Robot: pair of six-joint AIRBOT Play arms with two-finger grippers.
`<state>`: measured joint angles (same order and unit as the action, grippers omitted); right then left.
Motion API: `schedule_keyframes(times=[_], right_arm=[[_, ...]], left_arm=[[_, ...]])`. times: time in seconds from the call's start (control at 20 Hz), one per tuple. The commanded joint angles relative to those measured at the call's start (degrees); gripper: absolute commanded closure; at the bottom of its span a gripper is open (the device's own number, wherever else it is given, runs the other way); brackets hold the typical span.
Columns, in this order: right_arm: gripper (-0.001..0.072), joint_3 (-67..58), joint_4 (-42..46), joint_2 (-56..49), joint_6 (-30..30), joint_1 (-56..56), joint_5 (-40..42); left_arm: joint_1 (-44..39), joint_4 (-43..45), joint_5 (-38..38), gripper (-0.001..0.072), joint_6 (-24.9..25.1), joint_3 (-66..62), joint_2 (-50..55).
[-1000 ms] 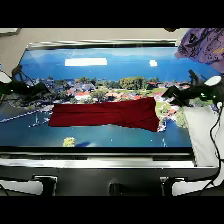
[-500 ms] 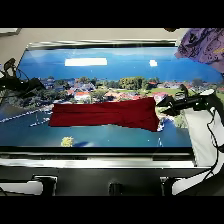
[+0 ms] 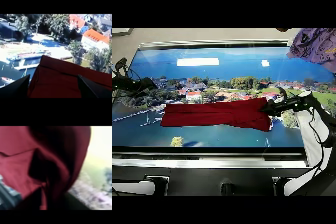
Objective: Fold the clothes and pants, and hang the long-sleeved shirts on hangers.
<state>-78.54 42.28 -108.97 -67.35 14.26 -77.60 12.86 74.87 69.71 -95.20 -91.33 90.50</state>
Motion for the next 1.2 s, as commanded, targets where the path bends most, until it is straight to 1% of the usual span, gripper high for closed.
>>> schedule_keyframes(times=[0.0,0.05,0.1,0.15,0.2,0.25,0.3,0.4,0.55,0.65,0.8,0.9,1.05,1.15], right_arm=[[0.068,0.0,1.7,0.5,-2.3,-2.2,1.5],[0.0688,-0.1,2.4,1.5,-4.0,-2.0,1.9],[0.0689,-0.4,3.8,3.2,-5.9,-1.9,2.1],[0.0689,-1.2,7.1,5.1,-9.0,-1.9,1.9],[0.069,-2.7,10.9,7.4,-12.2,-2.0,1.1],[0.069,-3.9,13.4,9.6,-14.8,-2.0,0.3],[0.069,-5.5,16.2,11.9,-17.6,-2.0,-0.5],[0.069,-9.0,20.7,15.7,-21.5,-2.0,-2.3],[0.0689,-14.0,23.9,19.3,-25.5,-2.0,-7.0],[0.0689,-17.7,26.2,20.3,-27.6,-2.0,-11.2],[0.0689,-22.8,28.1,20.9,-28.7,-2.0,-15.4],[0.0689,-26.3,29.1,20.9,-29.6,-2.0,-17.3],[0.0689,-30.7,28.9,20.9,-30.5,-2.0,-18.9],[0.0689,-32.0,28.9,21.2,-30.9,-2.0,-19.7]], left_arm=[[-0.4,-0.5,-0.3,0.0037,0.0,-0.1,0.0],[-0.8,-1.5,-0.3,0.0047,0.0,-0.1,0.1],[-1.4,-3.1,-0.3,0.0135,0.0,-0.1,0.3],[-2.3,-5.5,-0.3,0.0346,0.0,-0.1,0.7],[-3.7,-7.9,-0.5,0.0527,0.0,0.0,1.4],[-5.8,-10.1,-1.2,0.0652,0.0,0.0,2.3],[-8.4,-11.6,-2.7,0.0694,-0.3,-0.1,3.4],[-14.5,-13.8,-6.9,0.0694,-3.1,-0.1,5.9],[-24.5,-18.2,-14.6,0.0694,-6.1,-0.1,10.3],[-30.8,-24.3,-20.2,0.0695,-6.1,-0.1,13.3],[-39.2,-33.5,-27.2,0.0695,-6.1,-0.1,17.6],[-43.6,-38.8,-30.2,0.0695,-6.0,-0.4,20.2],[-48.8,-42.6,-32.5,0.0695,-6.1,-4.8,24.5],[-51.4,-43.0,-33.6,0.0695,-9.4,-9.5,27.9]])
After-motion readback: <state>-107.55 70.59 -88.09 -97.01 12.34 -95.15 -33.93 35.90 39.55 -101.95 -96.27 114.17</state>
